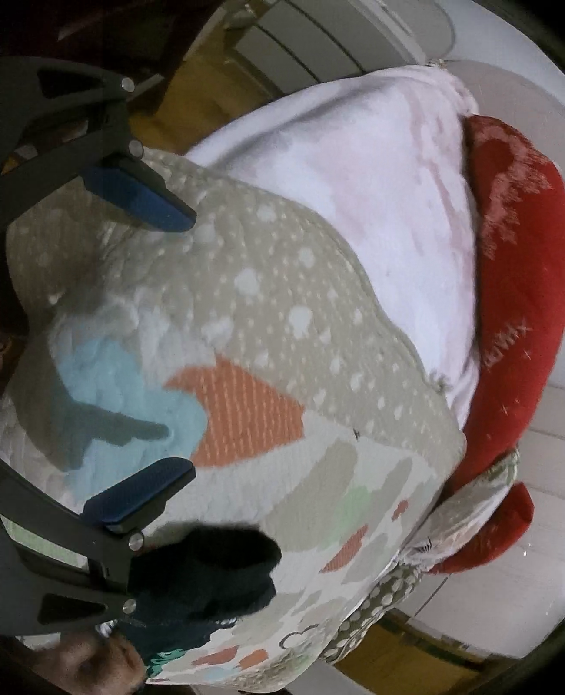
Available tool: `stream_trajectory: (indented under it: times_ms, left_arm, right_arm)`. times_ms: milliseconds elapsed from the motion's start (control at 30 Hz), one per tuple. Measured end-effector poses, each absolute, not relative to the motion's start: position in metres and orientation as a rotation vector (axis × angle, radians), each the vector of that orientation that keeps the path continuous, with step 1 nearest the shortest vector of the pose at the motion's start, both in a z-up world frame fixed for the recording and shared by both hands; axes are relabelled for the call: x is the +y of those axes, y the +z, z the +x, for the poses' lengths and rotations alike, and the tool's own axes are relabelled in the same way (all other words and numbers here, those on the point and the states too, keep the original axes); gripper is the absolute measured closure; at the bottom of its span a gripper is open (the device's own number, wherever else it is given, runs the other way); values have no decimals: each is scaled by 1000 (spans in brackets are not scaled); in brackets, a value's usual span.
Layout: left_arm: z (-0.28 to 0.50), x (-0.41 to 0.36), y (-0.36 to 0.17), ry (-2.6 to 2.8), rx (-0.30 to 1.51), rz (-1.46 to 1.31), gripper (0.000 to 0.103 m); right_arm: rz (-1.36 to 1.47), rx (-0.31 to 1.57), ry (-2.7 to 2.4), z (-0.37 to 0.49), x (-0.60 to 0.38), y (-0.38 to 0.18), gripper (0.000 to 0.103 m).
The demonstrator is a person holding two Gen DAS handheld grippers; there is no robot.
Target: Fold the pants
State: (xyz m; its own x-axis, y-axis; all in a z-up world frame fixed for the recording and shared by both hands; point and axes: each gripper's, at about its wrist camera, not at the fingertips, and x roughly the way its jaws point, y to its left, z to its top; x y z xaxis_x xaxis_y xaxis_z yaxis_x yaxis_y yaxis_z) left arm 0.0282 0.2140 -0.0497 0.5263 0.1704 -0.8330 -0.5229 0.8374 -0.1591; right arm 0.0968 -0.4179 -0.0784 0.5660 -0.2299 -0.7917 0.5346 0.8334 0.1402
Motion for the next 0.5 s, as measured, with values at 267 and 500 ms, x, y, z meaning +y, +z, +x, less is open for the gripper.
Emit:
stream_trajectory:
  times_ms: [267, 500]
  left_arm:
    - [30, 226, -58, 422, 943, -444, 0]
    - [30, 225, -60, 418, 959, -435, 0]
  right_arm:
    - [389, 859, -463, 97, -418, -78, 1]
    - [389, 859, -463, 97, -418, -78, 1]
